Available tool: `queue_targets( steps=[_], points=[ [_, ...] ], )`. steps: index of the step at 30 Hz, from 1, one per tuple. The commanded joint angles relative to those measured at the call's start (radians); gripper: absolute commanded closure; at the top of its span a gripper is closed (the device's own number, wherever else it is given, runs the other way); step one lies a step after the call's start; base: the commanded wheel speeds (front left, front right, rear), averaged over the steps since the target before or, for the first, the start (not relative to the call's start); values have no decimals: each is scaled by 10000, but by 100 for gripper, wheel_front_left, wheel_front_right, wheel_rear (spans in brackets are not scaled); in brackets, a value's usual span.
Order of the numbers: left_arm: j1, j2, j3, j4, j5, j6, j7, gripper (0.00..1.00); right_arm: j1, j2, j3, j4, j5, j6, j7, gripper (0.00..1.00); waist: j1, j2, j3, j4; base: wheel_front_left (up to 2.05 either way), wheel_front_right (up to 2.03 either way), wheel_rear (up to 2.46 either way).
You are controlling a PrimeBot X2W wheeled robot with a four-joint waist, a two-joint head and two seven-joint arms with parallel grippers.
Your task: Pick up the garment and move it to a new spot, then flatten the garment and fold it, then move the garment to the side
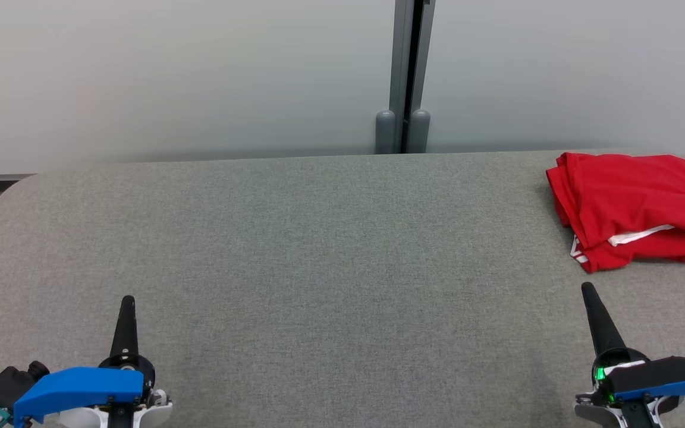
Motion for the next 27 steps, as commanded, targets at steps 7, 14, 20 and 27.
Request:
queue_targets(
  steps=[7, 14, 20, 27],
  points=[
    [-266, 5, 103, -75, -754, -87, 190, 100, -245, -67, -84, 57, 777, 6, 158, 100, 0, 0, -7, -6, 0, 0, 0],
    [-337, -8, 170, -66, -1471, -137, 363, 100, -319, -57, -138, 155, 1484, 6, 259, 100, 0, 0, -16, -14, 0, 0, 0],
    [-385, -14, 215, -59, -1975, -167, 499, 100, -369, -48, -179, 230, 1982, 6, 347, 100, 0, 0, -23, -20, 0, 0, 0],
    [-430, -29, 264, -51, -2540, -218, 622, 100, -440, -35, -232, 308, 2532, 6, 445, 100, -1, 0, -30, -26, 0, 0, 0]
  ],
)
